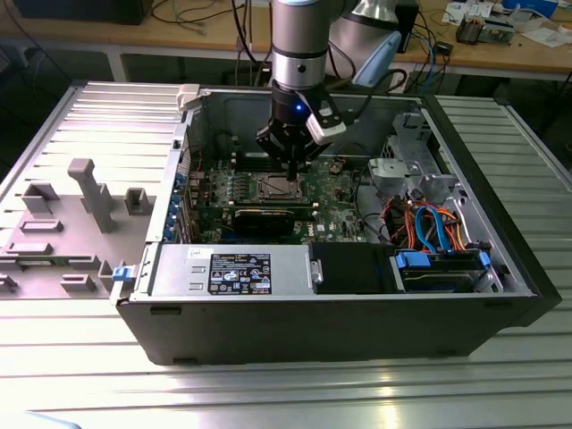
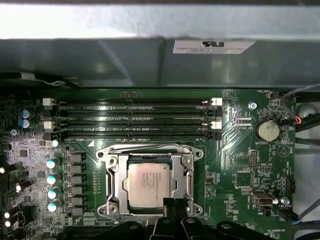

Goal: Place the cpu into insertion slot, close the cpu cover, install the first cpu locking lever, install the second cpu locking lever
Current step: 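Install the second cpu locking lever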

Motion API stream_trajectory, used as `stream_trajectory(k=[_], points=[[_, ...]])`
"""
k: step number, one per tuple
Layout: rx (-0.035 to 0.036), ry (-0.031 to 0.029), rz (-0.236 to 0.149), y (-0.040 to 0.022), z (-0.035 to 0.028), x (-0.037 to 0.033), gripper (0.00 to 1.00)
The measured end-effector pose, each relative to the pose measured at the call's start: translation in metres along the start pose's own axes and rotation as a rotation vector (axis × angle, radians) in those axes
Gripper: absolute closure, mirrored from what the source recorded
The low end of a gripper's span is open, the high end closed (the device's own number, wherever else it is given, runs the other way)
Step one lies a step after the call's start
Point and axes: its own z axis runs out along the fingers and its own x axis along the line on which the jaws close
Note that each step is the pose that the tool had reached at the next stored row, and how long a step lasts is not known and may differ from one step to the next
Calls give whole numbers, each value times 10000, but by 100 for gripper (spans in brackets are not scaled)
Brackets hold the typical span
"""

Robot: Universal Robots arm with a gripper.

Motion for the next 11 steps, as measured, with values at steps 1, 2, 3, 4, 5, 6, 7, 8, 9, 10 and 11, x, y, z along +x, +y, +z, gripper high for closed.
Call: stream_trajectory(k=[1,2,3,4,5,6,7,8,9,10,11], points=[[0,0,0,-18,2,0,89],[-1,0,0,-20,2,0,89],[-1,0,1,-20,2,0,89],[0,1,1,-21,2,0,89],[0,0,0,-22,2,0,89],[1,0,0,-22,2,0,89],[1,0,0,-22,2,0,89],[0,0,0,-22,2,0,89],[2,1,0,-23,-2,0,89],[1,1,-1,-24,-9,8,89],[-1,0,0,-24,-16,16,89]])
